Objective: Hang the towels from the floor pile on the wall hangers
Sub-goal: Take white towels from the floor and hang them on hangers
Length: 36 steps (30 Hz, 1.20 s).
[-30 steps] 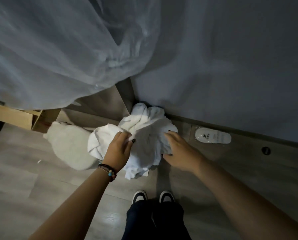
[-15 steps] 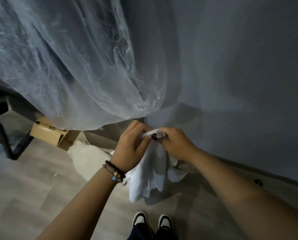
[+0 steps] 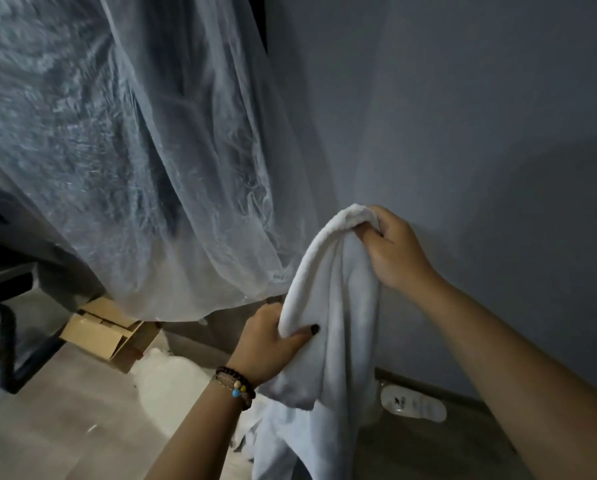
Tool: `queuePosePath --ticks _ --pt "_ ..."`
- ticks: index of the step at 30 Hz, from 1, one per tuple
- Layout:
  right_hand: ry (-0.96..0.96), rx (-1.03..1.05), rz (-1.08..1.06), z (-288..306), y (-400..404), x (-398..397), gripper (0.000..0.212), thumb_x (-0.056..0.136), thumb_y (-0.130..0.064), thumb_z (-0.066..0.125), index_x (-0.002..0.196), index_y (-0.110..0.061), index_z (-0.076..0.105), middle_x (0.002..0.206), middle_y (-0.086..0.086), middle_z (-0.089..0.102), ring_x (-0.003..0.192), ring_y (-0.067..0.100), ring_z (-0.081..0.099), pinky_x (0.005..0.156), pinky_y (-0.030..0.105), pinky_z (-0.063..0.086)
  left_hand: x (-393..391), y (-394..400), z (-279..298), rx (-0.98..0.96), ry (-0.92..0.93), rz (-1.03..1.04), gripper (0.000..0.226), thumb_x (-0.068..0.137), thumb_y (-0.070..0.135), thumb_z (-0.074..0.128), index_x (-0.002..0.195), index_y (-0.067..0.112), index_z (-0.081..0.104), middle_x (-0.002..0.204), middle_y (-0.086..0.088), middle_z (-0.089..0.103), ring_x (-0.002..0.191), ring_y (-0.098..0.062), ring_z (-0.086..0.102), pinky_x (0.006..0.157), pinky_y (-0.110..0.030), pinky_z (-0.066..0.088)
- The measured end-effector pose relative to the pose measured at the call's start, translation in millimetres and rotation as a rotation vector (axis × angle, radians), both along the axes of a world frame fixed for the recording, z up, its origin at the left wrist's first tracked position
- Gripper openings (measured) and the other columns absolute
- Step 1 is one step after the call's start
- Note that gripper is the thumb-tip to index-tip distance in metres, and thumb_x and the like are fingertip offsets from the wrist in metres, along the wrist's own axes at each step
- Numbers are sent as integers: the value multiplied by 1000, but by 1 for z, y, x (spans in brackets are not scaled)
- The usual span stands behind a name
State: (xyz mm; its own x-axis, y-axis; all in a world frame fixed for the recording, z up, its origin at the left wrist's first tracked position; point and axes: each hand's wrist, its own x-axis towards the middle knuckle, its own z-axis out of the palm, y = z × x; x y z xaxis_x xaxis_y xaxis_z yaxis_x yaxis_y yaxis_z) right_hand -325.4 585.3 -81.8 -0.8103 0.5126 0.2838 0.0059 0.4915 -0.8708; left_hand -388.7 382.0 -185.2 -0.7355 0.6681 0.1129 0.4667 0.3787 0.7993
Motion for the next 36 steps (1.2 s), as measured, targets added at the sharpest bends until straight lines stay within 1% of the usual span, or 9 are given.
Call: queuePosePath --ticks 4,8,12,16,19,22,27,31,36 --pt "74 75 -142 31 13 14 24 94 -22 54 84 -1 57 74 6 57 69 12 50 64 30 39 3 -6 1 125 -142 165 33 81 51 61 86 18 66 82 2 68 76 -9 62 72 -34 52" --pt "18 99 -192 36 22 31 23 85 -26 66 73 -9 57 63 -5 53 59 10 47 57 28 37 -6 2 36 336 -27 297 25 89 18 64 79 -3 58 69 -7 56 60 -4 49 56 -15 38" --pt "-15 48 -124 34 22 41 20 82 -13 70 66 -23 62 50 -13 47 47 2 40 55 24 35 -6 18 72 392 146 105 26 84 29 65 73 9 53 64 2 51 58 -6 47 55 -19 36" --pt "-101 -54 108 26 1 50 25 85 0 61 79 -23 67 69 -2 62 66 10 57 70 29 49 5 38 92 205 479 -220 19 81 40 66 78 22 61 69 5 62 65 -14 60 59 -32 49" --pt "-95 -275 170 12 -12 59 23 80 1 50 88 -15 66 78 1 66 70 7 59 64 14 47 8 42 94 141 595 -215 30 74 51 60 76 21 68 72 4 67 68 -17 65 60 -36 52" --pt "-170 -316 221 -8 -20 70 29 85 13 52 101 -9 63 89 3 64 81 10 60 67 13 49 2 35 95 222 595 -151 21 71 41 72 73 20 68 67 3 66 64 -18 65 56 -38 52" --pt "-206 -113 216 -37 -33 64 6 88 -17 67 91 -22 66 83 -1 65 78 10 60 71 27 46 0 26 109 240 661 -138 21 67 32 82 70 18 67 66 5 65 60 -12 63 54 -35 51" --pt "-85 -80 50 -41 -32 57 10 89 -15 63 82 -8 60 66 1 51 60 7 43 61 28 35 -4 6 98 186 389 45 28 67 41 85 73 25 63 65 11 63 62 -5 58 57 -17 43" --pt "-25 -104 -45 -45 -29 60 14 81 -19 71 76 -17 59 68 4 57 63 9 49 60 26 40 -6 -20 70 247 -102 43 20 74 13 82 78 5 64 70 0 64 60 -1 54 55 -11 42"
